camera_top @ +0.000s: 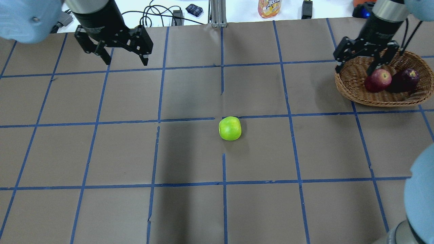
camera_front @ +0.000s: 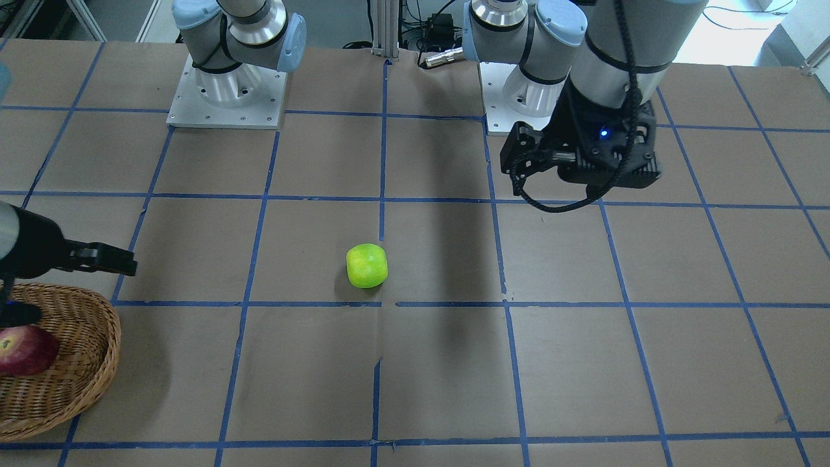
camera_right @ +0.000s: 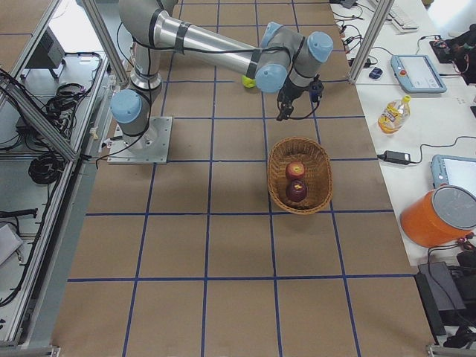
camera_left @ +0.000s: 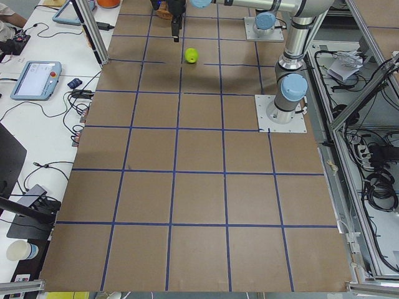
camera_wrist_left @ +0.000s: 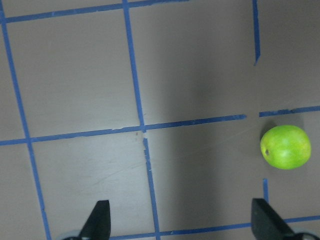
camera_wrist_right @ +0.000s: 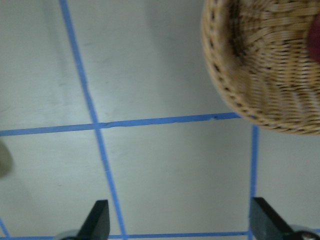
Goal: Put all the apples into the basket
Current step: 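Reach the right gripper down and grasp the green apple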
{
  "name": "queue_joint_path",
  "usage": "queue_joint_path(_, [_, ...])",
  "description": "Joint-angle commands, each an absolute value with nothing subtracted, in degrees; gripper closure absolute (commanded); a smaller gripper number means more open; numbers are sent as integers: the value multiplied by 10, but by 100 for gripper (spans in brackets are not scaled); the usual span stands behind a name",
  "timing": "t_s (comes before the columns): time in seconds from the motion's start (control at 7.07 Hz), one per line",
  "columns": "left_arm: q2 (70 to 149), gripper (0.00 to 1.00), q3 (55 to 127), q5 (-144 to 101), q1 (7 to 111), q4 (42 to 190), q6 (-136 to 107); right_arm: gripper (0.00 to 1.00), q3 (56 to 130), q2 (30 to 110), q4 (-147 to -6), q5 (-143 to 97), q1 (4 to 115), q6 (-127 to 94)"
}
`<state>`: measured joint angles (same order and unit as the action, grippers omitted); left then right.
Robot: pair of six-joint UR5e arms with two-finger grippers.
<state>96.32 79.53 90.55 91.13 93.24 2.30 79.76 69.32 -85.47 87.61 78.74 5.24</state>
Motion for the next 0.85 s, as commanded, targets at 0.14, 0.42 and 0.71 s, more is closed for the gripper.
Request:
queue_joint_path(0.14, [950,0,803,911,873,969,26,0,823,671,-959,839,965,-115])
queue_joint_path(0.42, [970,0,797,902,877,962,25,0,875,643,-1094,845,1043,-163])
queue_joint_path(0.71, [971,0,798,904,887,960,26,0,928,643,-1164,840,1070,-163])
